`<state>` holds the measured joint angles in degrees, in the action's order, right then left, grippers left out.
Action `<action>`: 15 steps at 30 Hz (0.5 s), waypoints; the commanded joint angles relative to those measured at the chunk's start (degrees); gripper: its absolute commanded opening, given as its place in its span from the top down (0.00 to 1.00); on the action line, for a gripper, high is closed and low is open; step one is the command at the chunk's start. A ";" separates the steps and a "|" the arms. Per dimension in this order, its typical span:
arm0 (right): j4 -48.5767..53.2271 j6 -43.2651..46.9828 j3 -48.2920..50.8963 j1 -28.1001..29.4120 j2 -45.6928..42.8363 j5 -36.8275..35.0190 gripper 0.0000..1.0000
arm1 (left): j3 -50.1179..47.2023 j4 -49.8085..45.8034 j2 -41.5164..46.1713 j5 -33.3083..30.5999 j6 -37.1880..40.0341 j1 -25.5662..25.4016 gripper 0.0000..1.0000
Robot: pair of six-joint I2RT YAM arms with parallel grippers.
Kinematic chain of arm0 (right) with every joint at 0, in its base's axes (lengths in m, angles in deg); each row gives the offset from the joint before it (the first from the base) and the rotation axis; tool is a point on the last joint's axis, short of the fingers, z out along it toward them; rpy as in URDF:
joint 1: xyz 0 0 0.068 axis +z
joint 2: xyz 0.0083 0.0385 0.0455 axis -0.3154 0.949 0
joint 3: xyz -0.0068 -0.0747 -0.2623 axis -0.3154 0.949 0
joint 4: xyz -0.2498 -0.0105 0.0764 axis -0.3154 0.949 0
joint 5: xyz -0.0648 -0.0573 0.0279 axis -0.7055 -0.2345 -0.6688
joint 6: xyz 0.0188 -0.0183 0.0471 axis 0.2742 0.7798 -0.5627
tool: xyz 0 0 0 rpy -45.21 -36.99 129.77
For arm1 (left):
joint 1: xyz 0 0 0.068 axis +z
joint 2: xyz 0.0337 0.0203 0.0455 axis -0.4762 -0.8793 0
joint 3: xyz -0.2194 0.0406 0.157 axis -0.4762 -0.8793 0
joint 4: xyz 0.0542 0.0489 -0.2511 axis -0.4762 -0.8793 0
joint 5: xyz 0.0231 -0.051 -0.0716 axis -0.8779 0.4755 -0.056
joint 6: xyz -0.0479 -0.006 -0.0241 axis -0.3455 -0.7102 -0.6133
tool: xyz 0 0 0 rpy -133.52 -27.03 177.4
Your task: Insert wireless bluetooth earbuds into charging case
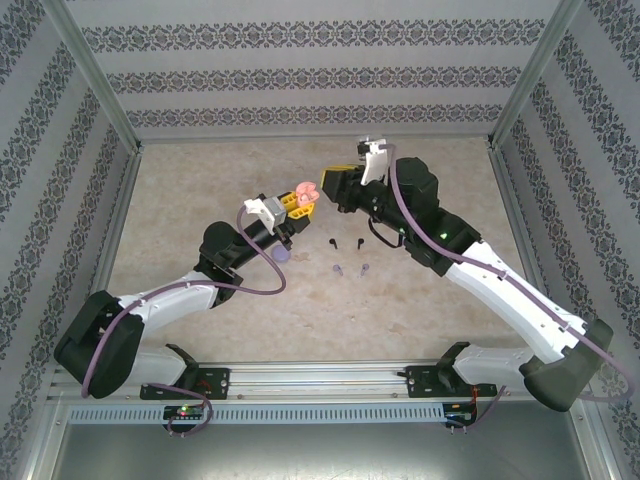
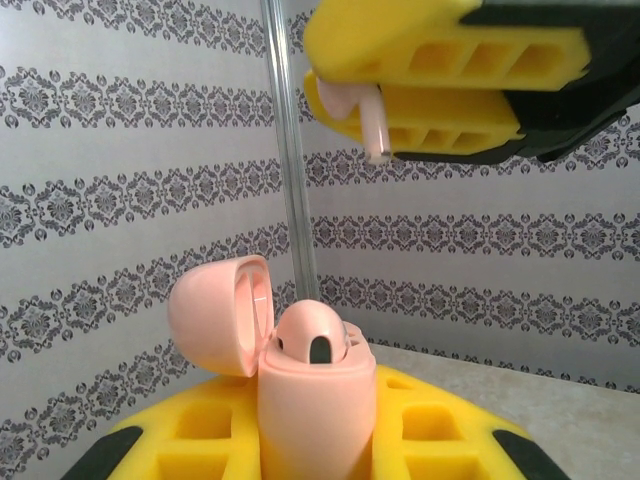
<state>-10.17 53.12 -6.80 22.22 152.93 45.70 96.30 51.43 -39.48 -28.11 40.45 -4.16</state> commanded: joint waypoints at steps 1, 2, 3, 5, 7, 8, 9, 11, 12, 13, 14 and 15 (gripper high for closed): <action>-3.80 1.40 1.23 0.96 0.72 0.50 0.78 | 2.04 3.36 -0.50 1.19 -1.25 0.12 1.00; -4.04 1.29 1.34 1.25 0.98 0.47 0.78 | 2.09 3.40 -0.51 1.24 -1.32 0.13 1.00; -4.14 1.21 1.43 1.40 1.33 0.55 0.78 | 2.14 3.46 -0.51 1.20 -1.26 0.16 1.00; -4.14 1.15 1.54 1.84 1.95 0.19 0.78 | 2.32 3.49 -0.76 1.19 -1.26 0.13 1.00; -4.45 1.09 1.80 2.05 2.54 -0.06 0.78 | 2.35 3.46 -0.74 1.29 -1.26 0.12 1.00; -4.52 1.04 1.87 2.04 2.70 -0.15 0.78 | 2.36 3.49 -0.69 1.30 -1.31 0.16 1.00; -4.75 0.97 1.98 2.10 2.94 -0.14 0.78 | 2.46 3.49 -0.76 1.24 -1.26 0.15 1.00; -4.88 0.87 2.07 2.09 3.42 -0.23 0.78 | 2.44 3.49 -0.77 1.29 -1.26 0.08 1.00; -4.83 0.86 2.07 2.16 3.62 -0.32 0.79 | 2.51 3.43 -0.69 1.30 -1.26 0.12 1.00; -4.84 0.85 2.04 2.11 3.79 -0.31 0.79 | 2.45 3.40 -0.64 1.27 -1.27 0.13 1.00; -4.77 0.81 2.11 2.03 4.01 -0.40 0.79 | 2.44 3.40 -0.54 1.23 -1.26 0.07 1.00; -4.80 0.78 2.23 2.09 4.11 -0.40 0.79 | 2.45 3.40 -0.51 1.24 -1.25 0.16 1.00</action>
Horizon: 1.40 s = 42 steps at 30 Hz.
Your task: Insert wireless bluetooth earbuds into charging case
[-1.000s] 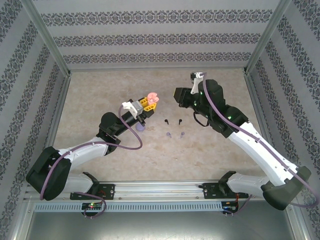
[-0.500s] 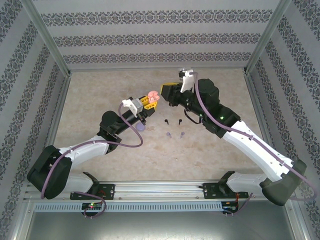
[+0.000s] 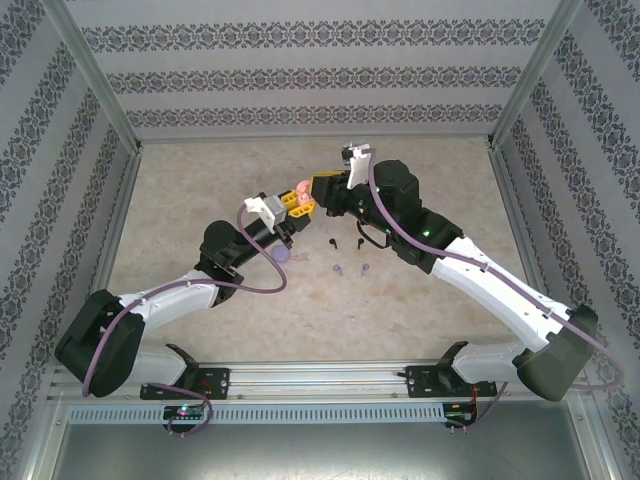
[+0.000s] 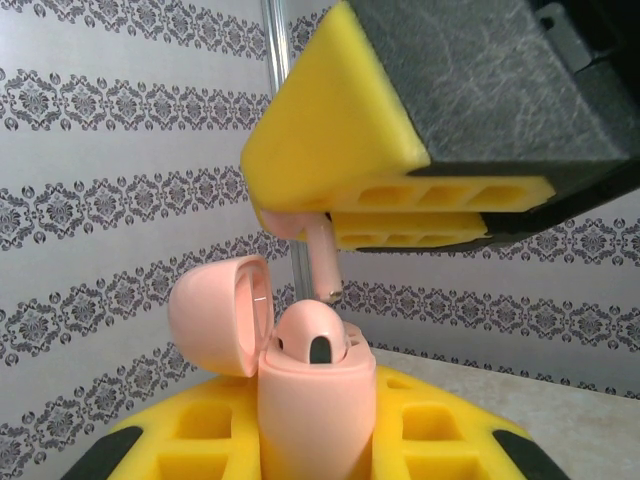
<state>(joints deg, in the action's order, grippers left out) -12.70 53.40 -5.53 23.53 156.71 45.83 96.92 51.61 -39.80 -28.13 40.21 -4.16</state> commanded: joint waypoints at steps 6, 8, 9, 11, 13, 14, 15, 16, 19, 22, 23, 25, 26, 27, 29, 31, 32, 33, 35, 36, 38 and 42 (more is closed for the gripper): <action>-2.32 -0.12 2.33 0.73 0.17 -0.83 0.79 | 1.84 2.96 0.00 1.06 -0.67 0.12 1.00; -2.27 -0.30 2.92 0.65 -0.08 -0.87 0.80 | 1.88 2.96 0.01 0.99 -0.58 0.10 1.00; -2.25 -0.38 3.20 0.67 -0.16 -0.88 0.80 | 1.84 2.96 0.03 0.92 -0.53 0.17 1.00; -2.18 -0.31 3.66 0.71 -0.41 -0.93 0.80 | 1.82 2.95 0.09 0.99 -0.57 0.17 1.00; -1.94 -0.31 4.12 0.66 -0.59 -0.81 0.80 | 1.86 2.88 0.09 0.91 -0.49 0.16 1.00; -1.98 -0.19 4.37 0.65 -0.71 -0.82 0.80 | 1.95 2.87 0.16 0.88 -0.49 0.12 1.00; -1.99 -0.14 4.49 0.67 -0.80 -0.88 0.80 | 1.94 2.87 0.13 0.85 -0.48 0.16 1.00; -1.95 0.16 4.58 0.70 -0.81 -0.85 0.80 | 1.99 2.87 0.18 0.90 -0.49 0.15 1.00; -1.67 1.54 4.75 1.04 -0.61 -0.37 0.81 | 2.17 2.61 0.24 0.99 -0.57 0.17 1.00; -0.68 3.37 4.24 2.05 -0.03 -0.94 0.81 | 2.17 2.60 0.28 0.96 -0.66 0.11 1.00; -0.50 3.63 4.23 2.27 0.14 -1.13 0.81 | 2.12 2.60 0.31 0.91 -0.66 0.12 1.00; -0.47 4.05 4.39 2.55 0.58 -1.26 0.82 | 2.22 2.54 0.27 0.91 -0.66 0.16 1.00; -0.34 4.18 4.50 2.64 0.81 -1.16 0.83 | 2.22 2.52 0.27 0.92 -0.74 0.11 1.00; -0.21 4.20 4.49 2.74 1.08 -1.15 0.83 | 2.17 2.52 0.32 0.97 -0.68 0.11 1.00; -0.06 4.31 4.71 2.78 1.47 -0.81 0.83 | 2.21 2.30 0.35 0.89 -0.62 0.12 1.00; 0.25 4.54 4.60 3.07 1.94 -0.62 0.83 | 2.25 2.36 0.36 0.89 -0.58 0.08 1.00; 0.57 4.69 4.54 3.16 2.21 -0.36 0.83 | 2.24 2.29 0.40 0.88 -0.58 0.11 1.00; 0.77 4.71 4.51 3.21 2.43 -0.36 0.83 | 2.34 2.25 0.35 0.86 -0.57 0.16 1.00; 0.75 4.69 4.59 3.22 2.62 -0.77 0.83 | 2.27 2.26 0.35 0.91 -0.58 0.17 1.00; 0.78 4.77 4.70 3.20 2.62 -1.08 0.83 | 2.20 2.24 0.35 0.91 -0.58 0.15 1.00; 0.75 4.92 4.65 3.19 2.54 -2.03 0.83 | 2.14 2.26 0.35 0.97 -0.58 0.16 1.00; 1.23 5.66 4.25 2.84 2.05 -3.31 0.83 | 1.93 2.26 0.71 0.98 -0.49 0.16 1.00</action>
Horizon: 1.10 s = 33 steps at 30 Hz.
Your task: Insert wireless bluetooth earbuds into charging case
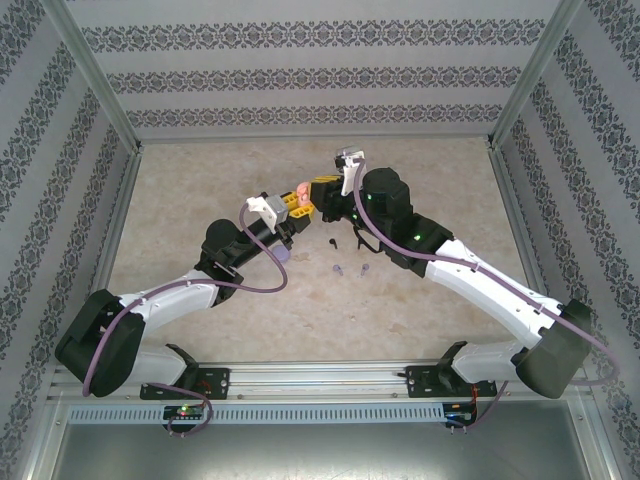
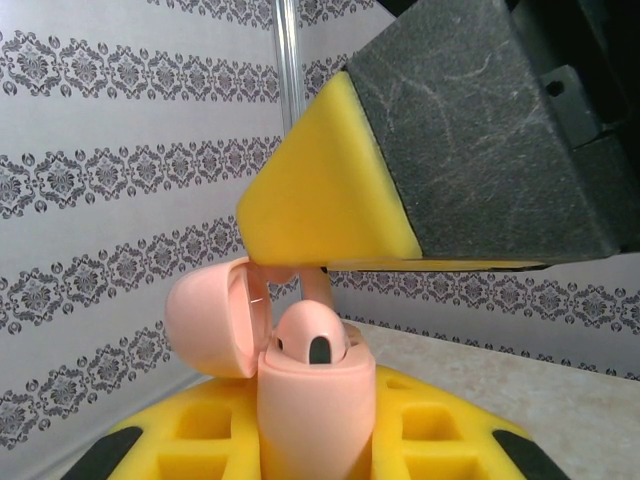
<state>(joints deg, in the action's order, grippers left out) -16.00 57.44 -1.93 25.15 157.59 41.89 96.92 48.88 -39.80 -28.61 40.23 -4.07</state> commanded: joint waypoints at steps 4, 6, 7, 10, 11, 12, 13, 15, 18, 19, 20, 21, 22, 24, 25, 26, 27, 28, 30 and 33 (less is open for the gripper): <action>4.73 1.37 0.92 0.16 0.28 0.33 0.83 | 1.74 4.99 1.06 1.40 -0.42 0.00 1.00; 4.84 0.96 1.16 -0.45 -0.26 0.13 0.83 | 1.66 4.90 1.30 1.45 -0.36 0.07 1.00; 4.87 0.82 1.22 -0.72 -0.52 0.27 0.83 | 1.65 4.91 1.36 1.55 -0.34 0.04 1.00; 4.80 0.18 1.34 -1.05 -0.72 1.26 0.83 | 1.68 4.83 1.52 1.55 -0.34 0.00 1.00; 4.80 -0.14 1.24 -1.13 -0.56 2.20 0.83 | 1.65 4.86 1.54 1.53 -0.34 -0.06 1.00; 4.88 -0.30 1.02 -1.12 -0.22 3.32 0.84 | 1.77 4.81 1.56 1.55 -0.34 0.06 1.00; 4.82 -0.41 0.81 -1.09 0.17 4.56 0.84 | 1.79 4.81 1.58 1.56 -0.34 0.08 1.00; 4.95 -0.59 0.20 -0.87 1.14 7.58 0.84 | 1.91 4.71 1.50 1.65 -0.34 0.05 1.00; 5.36 -0.30 -0.77 -0.21 2.21 10.11 0.84 | 2.11 4.55 1.45 1.65 -0.34 0.03 1.00; 5.69 -0.15 -1.12 0.06 2.40 10.49 0.84 | 2.13 4.49 1.41 1.65 -0.34 0.08 1.00; 6.07 -0.07 -1.55 0.30 2.68 10.78 0.84 | 2.19 4.46 1.35 1.65 -0.25 0.04 1.00; 6.64 -0.03 -1.84 0.38 2.96 11.05 0.84 | 2.18 4.52 1.34 1.65 -0.25 0.01 1.00; 6.94 0.04 -2.07 0.43 3.14 11.28 0.84 | 2.29 4.39 1.32 1.58 -0.20 0.03 1.00; 7.90 0.22 -2.19 0.51 3.37 11.32 0.84 | 2.29 4.20 1.33 1.48 -0.07 0.07 1.00; 8.22 0.14 -2.13 0.55 3.33 11.23 0.84 | 2.35 4.20 1.33 1.44 0.01 0.06 1.00; 8.53 0.19 -1.92 0.46 3.20 10.95 0.84 | 2.28 4.18 1.36 1.38 0.06 0.00 1.00; 8.71 0.20 -1.57 0.49 2.99 10.58 0.85 | 2.33 4.20 1.40 1.35 0.10 0.08 1.00; 8.74 0.14 -1.25 0.43 2.74 10.35 0.84 | 2.35 4.20 1.41 1.34 0.10 0.08 1.00; 9.12 -0.16 -0.54 0.23 1.98 9.54 0.84 | 2.35 4.24 1.42 1.27 0.19 0.04 1.00; 9.00 -1.03 0.61 -0.43 0.49 8.66 0.85 | 2.38 4.24 1.38 1.29 0.28 0.08 1.00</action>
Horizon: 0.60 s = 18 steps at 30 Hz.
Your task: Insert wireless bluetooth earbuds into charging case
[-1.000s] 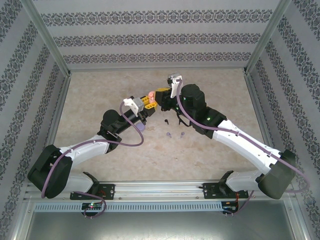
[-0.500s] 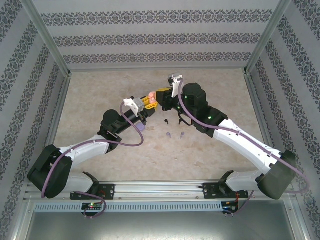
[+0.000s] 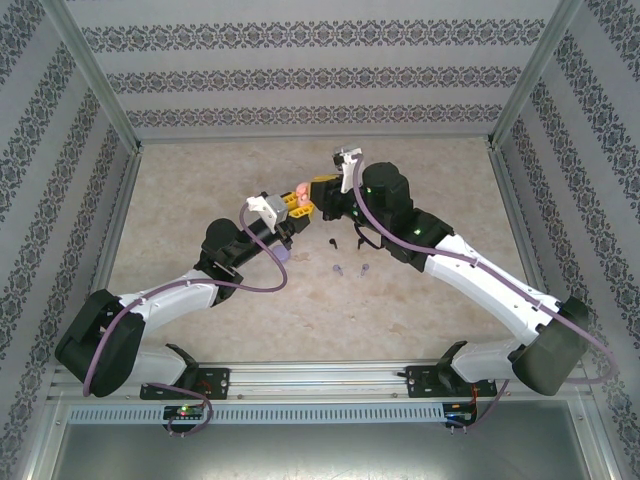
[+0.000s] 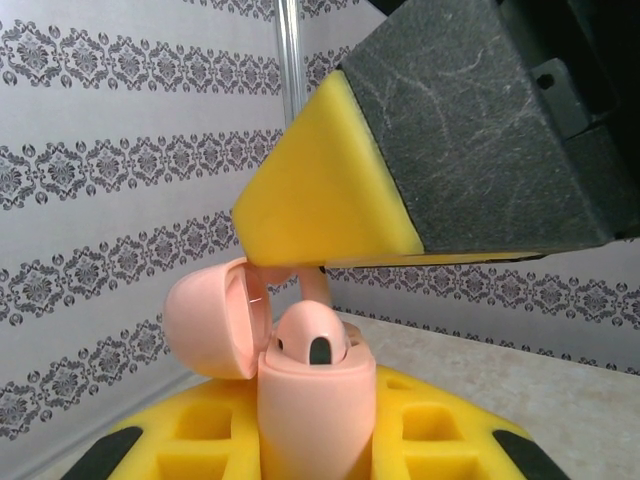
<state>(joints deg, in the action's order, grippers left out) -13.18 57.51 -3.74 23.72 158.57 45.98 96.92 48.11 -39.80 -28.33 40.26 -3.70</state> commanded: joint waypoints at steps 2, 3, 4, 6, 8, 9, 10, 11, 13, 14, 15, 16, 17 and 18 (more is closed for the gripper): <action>6.05 -1.70 2.99 0.68 -1.29 4.51 0.84 | 2.51 4.96 1.32 0.99 0.26 -0.27 1.00; 5.97 -1.91 3.16 0.56 -1.60 4.75 0.85 | 2.53 4.96 1.37 1.01 0.26 -0.30 1.00; 5.99 -1.94 3.23 0.47 -1.69 4.96 0.85 | 2.54 5.05 1.24 1.03 0.21 -0.29 1.00; 6.08 -1.97 3.14 0.42 -1.73 5.76 0.85 | 2.64 4.96 1.25 1.03 0.16 -0.31 1.00; 6.05 -2.12 3.15 0.50 -1.70 6.55 0.86 | 2.59 4.96 1.26 1.09 0.19 -0.29 1.00; 5.96 -2.12 3.21 0.48 -1.71 6.88 0.85 | 2.60 4.96 1.30 1.07 0.24 -0.29 1.00; 5.87 -2.06 3.25 0.45 -1.79 7.17 0.85 | 2.61 4.96 1.29 1.04 0.26 -0.30 1.00; 5.58 -2.12 3.38 0.50 -2.01 7.52 0.86 | 2.60 4.88 1.32 0.97 0.26 -0.29 1.00; 5.30 -2.14 3.59 0.52 -2.35 7.85 0.86 | 2.49 4.88 1.36 1.02 0.26 -0.36 1.00; 5.23 -2.13 3.71 0.53 -2.54 7.80 0.86 | 2.45 4.95 1.41 1.05 0.26 -0.35 1.00; 5.17 -2.11 3.76 0.57 -2.58 7.77 0.86 | 2.42 4.96 1.45 1.08 0.27 -0.30 1.00; 5.25 -2.00 3.79 0.56 -2.43 7.68 0.86 | 2.43 4.96 1.50 1.15 0.19 -0.33 1.00; 5.35 -1.91 3.80 0.56 -2.15 7.66 0.86 | 2.34 4.96 1.54 1.10 0.25 -0.32 1.00; 5.33 -1.59 3.93 0.54 -1.85 7.47 0.86 | 2.35 5.18 1.58 1.32 0.17 -0.36 1.00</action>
<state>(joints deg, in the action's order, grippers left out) -13.05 56.53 -1.80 23.35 156.23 47.38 96.92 48.09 -39.80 -26.60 40.28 -3.77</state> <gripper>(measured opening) 0.145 0.198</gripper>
